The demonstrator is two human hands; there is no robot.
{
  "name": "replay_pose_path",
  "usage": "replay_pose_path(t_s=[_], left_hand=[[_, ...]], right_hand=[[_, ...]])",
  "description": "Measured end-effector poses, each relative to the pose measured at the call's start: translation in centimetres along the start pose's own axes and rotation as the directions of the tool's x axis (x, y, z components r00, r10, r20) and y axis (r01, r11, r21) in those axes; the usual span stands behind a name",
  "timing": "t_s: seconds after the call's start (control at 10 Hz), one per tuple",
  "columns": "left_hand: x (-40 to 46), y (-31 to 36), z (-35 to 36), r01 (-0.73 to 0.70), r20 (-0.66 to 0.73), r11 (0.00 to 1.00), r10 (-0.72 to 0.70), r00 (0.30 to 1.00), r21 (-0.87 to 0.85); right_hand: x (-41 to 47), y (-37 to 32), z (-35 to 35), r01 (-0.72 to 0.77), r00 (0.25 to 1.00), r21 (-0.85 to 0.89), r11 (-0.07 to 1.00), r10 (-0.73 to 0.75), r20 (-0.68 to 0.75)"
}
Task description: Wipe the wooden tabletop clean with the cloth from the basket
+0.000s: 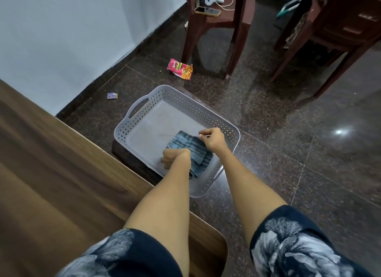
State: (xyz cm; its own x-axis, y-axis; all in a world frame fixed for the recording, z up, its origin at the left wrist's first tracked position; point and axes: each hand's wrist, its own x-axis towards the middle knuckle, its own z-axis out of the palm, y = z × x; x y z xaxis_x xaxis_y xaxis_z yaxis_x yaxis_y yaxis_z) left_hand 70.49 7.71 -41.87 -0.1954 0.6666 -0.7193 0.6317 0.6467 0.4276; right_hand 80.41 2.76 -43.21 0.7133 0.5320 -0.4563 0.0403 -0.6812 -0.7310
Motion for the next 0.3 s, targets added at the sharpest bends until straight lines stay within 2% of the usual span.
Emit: replay_pose_path(t_s=[0.1, 0.2, 0.3], left_hand=[[-1.2, 0.5, -1.3, -0.233, 0.081, 0.967, 0.225, 0.971, 0.107], [-2.5, 1.0, -3.0, -0.508, 0.266, 0.808, 0.441, 0.857, 0.298], [-4.8, 1.8, -5.6, -0.661, 0.388, 0.654, 0.538, 0.749, 0.368]], right_hand=[[-1.4, -1.1, -0.7, -0.013, 1.0, -0.006, 1.0, 0.013, 0.011], [-2.5, -1.9, -1.2, -0.002, 1.0, -0.014, 1.0, 0.002, 0.026], [-4.1, -3.7, -1.9, -0.001, 1.0, -0.035, 0.999, 0.002, 0.021]])
